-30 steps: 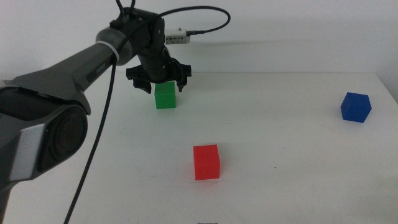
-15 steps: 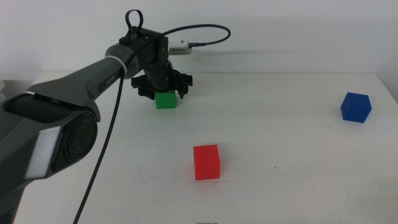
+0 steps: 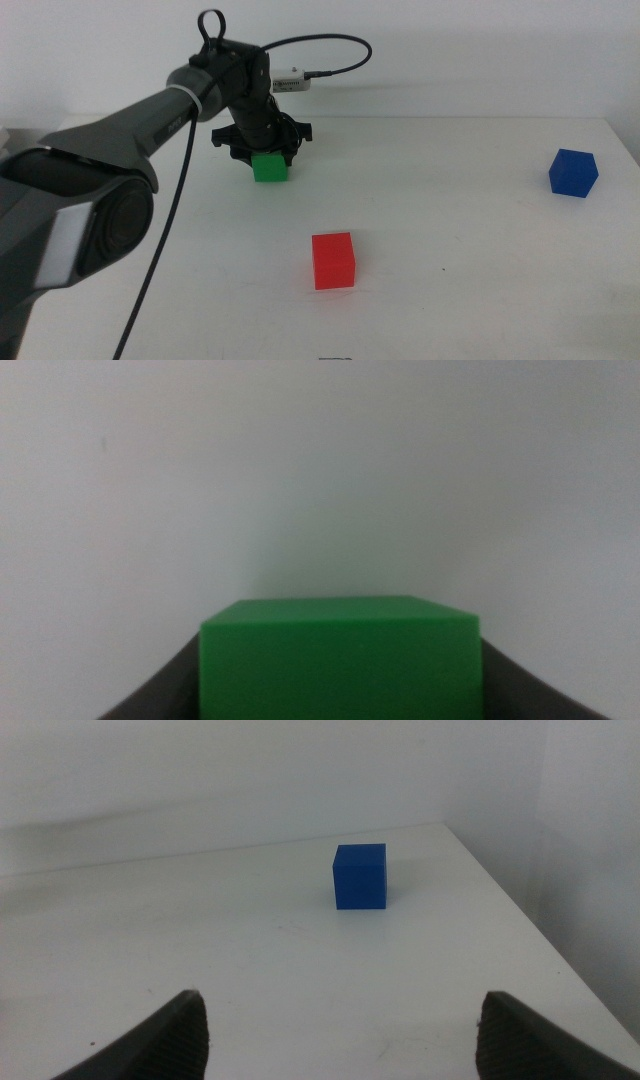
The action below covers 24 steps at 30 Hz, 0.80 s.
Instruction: Stack red cubes first, then green, then blue cubes in a specific spot.
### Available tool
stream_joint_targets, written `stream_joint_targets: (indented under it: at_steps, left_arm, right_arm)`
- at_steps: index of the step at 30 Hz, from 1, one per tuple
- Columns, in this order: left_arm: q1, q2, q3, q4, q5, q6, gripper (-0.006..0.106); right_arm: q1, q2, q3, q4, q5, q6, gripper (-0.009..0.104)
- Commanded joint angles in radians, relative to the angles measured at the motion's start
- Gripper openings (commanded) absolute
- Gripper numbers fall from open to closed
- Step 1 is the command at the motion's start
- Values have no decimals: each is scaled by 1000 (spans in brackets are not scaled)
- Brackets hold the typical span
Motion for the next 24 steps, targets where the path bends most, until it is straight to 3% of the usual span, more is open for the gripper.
stream_joint_targets:
  at_steps: [1, 6, 10, 12, 13, 16, 24]
  left_arm:
    - [-1, -117, -18, -31, 21, 11, 6]
    - [-28, -261, 162, -24, -54, 5, 8]
    - [-66, -481, 459, 16, -211, -84, 9]
    - [-100, -578, 587, 65, -272, -174, 9]
    - [-145, -665, 698, 147, -325, -284, 9]
    - [-222, -728, 775, 254, -311, -438, 9]
    - [-420, -705, 783, 385, -263, -718, 9]
  right_arm:
    - [-6, -22, -18, -12, -77, -13, 71]
    - [-6, -22, -18, -12, -77, -13, 71]
    - [-6, -22, -18, -12, -77, -13, 71]
    - [-6, -22, -18, -12, -77, -13, 71]
    - [-6, -22, -18, -12, -77, -13, 71]
    - [-6, -22, -18, -12, -77, -13, 71]
    - [-6, -22, -18, -12, -77, -13, 71]
